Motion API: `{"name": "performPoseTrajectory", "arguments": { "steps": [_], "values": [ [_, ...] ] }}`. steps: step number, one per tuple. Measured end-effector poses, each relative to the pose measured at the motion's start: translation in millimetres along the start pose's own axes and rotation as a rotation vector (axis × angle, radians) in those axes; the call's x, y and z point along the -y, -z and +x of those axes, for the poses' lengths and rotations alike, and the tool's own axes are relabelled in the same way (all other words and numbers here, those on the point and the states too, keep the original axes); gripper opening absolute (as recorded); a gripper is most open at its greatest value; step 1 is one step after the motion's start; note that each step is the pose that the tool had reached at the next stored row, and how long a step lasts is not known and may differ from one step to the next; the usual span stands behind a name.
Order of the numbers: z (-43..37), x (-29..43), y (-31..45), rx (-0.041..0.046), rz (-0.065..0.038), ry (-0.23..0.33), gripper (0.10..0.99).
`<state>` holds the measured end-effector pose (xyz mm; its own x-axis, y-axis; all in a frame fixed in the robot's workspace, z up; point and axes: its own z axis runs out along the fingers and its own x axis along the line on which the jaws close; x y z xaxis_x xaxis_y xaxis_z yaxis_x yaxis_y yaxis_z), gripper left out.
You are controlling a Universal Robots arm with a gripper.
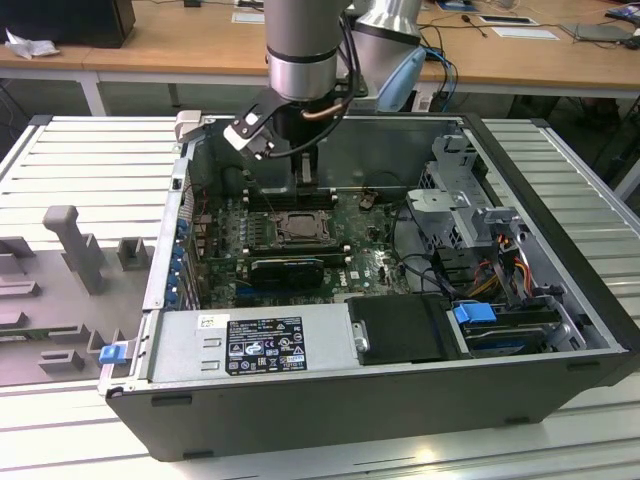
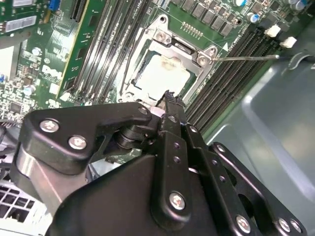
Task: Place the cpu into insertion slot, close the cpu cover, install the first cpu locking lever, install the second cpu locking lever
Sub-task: 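Install the first cpu locking lever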
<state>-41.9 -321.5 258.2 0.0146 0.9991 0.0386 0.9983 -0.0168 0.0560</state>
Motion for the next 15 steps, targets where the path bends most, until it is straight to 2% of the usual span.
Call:
{"name": "performPoseTrajectory", "arguments": {
  "steps": [2, 4, 5, 6, 9, 12, 15],
  "values": [
    [0.2, -0.2, 4.3, 0.0004, 0.000, 0.000, 0.106],
    [0.5, -0.7, 12.9, 0.0026, 0.000, 0.000, 0.106],
    [0.7, -1.0, 17.7, 0.0064, 0.000, 0.001, 0.106],
    [0.8, -1.0, 19.0, 0.0066, 0.000, 0.010, 0.106],
    [0.7, -1.0, 19.0, 0.0003, 0.004, 0.127, 0.106],
    [0.8, -1.1, 18.8, -0.0046, 0.007, 0.212, 0.106],
    [0.7, -1.1, 18.7, -0.0075, 0.011, 0.264, 0.106]
  ]
}}
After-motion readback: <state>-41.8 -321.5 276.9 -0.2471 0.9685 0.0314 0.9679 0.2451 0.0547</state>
